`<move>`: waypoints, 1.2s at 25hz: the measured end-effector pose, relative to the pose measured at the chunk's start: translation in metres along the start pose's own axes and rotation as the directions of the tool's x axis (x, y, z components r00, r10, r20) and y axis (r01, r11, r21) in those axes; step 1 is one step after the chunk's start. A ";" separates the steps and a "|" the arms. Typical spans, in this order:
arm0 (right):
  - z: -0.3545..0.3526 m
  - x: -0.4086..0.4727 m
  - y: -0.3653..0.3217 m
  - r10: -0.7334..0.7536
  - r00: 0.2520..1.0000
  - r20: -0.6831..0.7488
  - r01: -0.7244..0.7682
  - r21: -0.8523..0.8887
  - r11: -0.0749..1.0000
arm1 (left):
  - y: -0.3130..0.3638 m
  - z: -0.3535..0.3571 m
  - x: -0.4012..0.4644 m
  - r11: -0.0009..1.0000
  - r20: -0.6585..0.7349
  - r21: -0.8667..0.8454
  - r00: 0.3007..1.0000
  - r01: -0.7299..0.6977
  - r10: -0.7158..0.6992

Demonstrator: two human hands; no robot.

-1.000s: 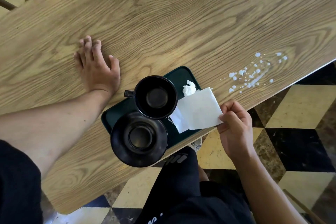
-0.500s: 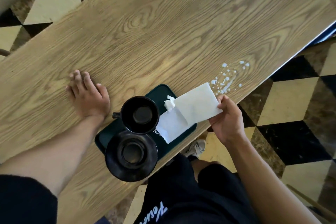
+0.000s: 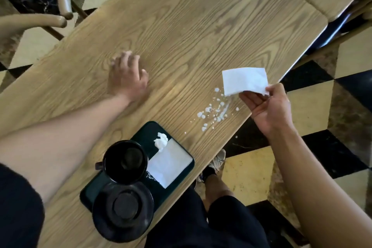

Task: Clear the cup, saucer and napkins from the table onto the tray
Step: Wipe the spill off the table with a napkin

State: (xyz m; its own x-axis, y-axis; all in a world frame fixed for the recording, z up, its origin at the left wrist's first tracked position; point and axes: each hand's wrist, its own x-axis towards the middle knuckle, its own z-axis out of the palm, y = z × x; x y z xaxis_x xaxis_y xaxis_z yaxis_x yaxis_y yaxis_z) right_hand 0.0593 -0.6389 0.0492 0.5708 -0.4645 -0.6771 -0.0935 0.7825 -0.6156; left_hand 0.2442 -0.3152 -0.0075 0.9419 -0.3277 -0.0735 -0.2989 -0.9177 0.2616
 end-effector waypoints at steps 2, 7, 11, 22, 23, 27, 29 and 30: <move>0.002 0.029 -0.018 -0.037 0.999 0.010 0.036 0.079 0.996 | 0.046 0.022 0.027 0.992 0.121 0.003 0.985 -0.124 0.122; -0.005 0.077 -0.024 -0.113 0.981 -0.155 0.079 -0.211 0.974 | 0.085 0.057 0.020 0.989 0.052 0.003 0.987 -0.151 0.150; -0.030 0.086 -0.023 -0.525 0.839 -0.143 0.101 -0.907 0.409 | 0.081 0.059 0.023 0.986 -0.054 -0.004 0.984 -0.167 0.167; 0.029 0.124 0.002 -0.532 0.768 0.357 0.359 -0.928 -0.104 | 0.078 0.060 0.021 0.985 -0.085 -0.012 0.982 -0.172 0.170; 0.027 0.117 0.007 -0.507 0.762 0.402 0.411 -0.906 -0.102 | 0.078 0.061 0.021 0.985 -0.090 -0.016 0.981 -0.172 0.170; -0.004 0.076 0.021 -0.444 0.753 0.485 0.498 -0.862 -0.095 | 0.076 0.064 0.021 0.985 -0.098 -0.039 0.982 -0.167 0.163; -0.012 0.071 0.016 -0.480 0.783 0.395 0.457 -0.889 0.015 | 0.075 0.064 0.022 0.987 -0.089 -0.040 0.984 -0.159 0.155; -0.010 0.076 0.014 -0.495 0.805 0.328 0.415 -0.907 0.075 | 0.075 0.064 0.021 0.987 -0.086 -0.039 0.985 -0.154 0.150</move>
State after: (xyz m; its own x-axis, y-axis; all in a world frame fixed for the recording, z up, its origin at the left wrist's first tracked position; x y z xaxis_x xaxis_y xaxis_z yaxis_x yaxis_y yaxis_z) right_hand 0.0933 -0.6673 -0.0147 0.7732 -0.6249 -0.1081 -0.5094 -0.5103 -0.6929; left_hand 0.2321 -0.4053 -0.0507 0.8961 -0.4411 0.0500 -0.4341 -0.8471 0.3066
